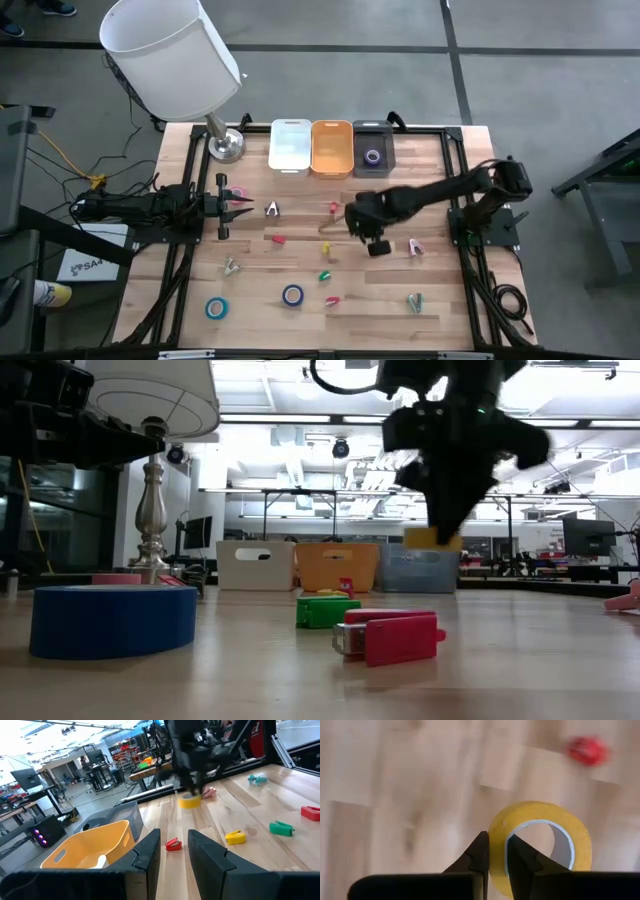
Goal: Pick and place Stapler, Stapler remover, tape
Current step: Put the yellow tape into the black bin, then put the top red stapler into the yellow bin
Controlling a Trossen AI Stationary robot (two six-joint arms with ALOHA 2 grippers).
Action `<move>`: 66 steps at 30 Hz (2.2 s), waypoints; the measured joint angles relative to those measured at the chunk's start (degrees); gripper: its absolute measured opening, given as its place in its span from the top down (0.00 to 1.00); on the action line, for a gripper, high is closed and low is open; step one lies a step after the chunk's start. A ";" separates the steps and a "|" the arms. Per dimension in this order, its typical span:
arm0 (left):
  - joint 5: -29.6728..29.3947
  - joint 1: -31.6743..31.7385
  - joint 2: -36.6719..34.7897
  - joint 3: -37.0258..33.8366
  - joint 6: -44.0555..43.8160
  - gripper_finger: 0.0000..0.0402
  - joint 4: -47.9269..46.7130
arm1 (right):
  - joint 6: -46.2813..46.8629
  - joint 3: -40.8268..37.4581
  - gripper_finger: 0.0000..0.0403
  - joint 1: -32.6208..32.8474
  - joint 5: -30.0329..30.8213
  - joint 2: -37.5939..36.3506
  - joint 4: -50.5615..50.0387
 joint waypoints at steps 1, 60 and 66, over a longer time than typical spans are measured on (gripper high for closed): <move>0.00 0.00 0.00 0.00 0.00 0.76 0.00 | -0.34 1.02 0.91 -1.48 0.99 -0.34 -1.76; 0.00 0.00 -0.01 -0.01 0.00 0.76 0.00 | 21.43 7.28 0.63 -37.92 1.48 7.09 2.32; 0.00 0.00 0.00 -0.02 0.00 0.76 0.00 | 3.65 7.28 0.60 -34.60 2.59 3.75 2.00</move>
